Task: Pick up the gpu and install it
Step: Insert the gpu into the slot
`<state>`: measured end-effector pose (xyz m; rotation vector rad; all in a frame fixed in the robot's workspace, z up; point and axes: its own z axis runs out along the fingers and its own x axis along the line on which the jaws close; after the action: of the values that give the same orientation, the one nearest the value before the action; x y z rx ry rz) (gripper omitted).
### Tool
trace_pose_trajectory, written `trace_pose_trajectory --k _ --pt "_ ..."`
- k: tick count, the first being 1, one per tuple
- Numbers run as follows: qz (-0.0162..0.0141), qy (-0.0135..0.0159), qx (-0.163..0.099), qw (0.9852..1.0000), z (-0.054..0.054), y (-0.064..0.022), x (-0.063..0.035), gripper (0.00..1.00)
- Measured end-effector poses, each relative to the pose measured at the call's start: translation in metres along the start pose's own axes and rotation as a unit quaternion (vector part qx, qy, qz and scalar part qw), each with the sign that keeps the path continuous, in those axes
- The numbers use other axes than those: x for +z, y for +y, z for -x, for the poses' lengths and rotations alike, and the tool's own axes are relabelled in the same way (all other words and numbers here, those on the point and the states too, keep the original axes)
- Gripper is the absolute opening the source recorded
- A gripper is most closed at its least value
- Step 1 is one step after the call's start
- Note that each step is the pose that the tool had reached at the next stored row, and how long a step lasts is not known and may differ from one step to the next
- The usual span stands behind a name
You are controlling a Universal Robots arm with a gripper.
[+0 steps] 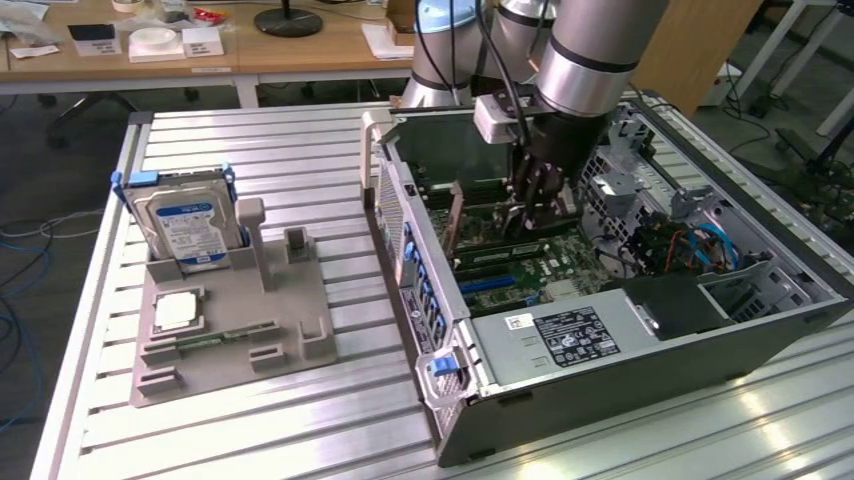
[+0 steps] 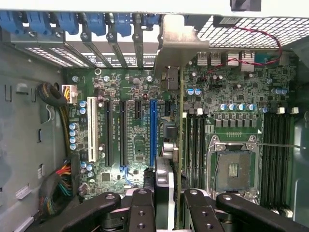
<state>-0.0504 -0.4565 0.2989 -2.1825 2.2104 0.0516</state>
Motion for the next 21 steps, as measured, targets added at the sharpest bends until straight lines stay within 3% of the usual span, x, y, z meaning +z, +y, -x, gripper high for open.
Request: trace_pose_trajectory --k 4,14,21 --pt "0.0001 -0.0001 0.000 1.0000 0.000 0.0050 0.0028 0.28" --pt "0.0001 -0.0019 0.000 1.0000 -0.007 0.0082 0.0097 0.28" --pt "0.0002 -0.0019 0.000 1.0000 -0.008 0.0107 0.0200 0.28"
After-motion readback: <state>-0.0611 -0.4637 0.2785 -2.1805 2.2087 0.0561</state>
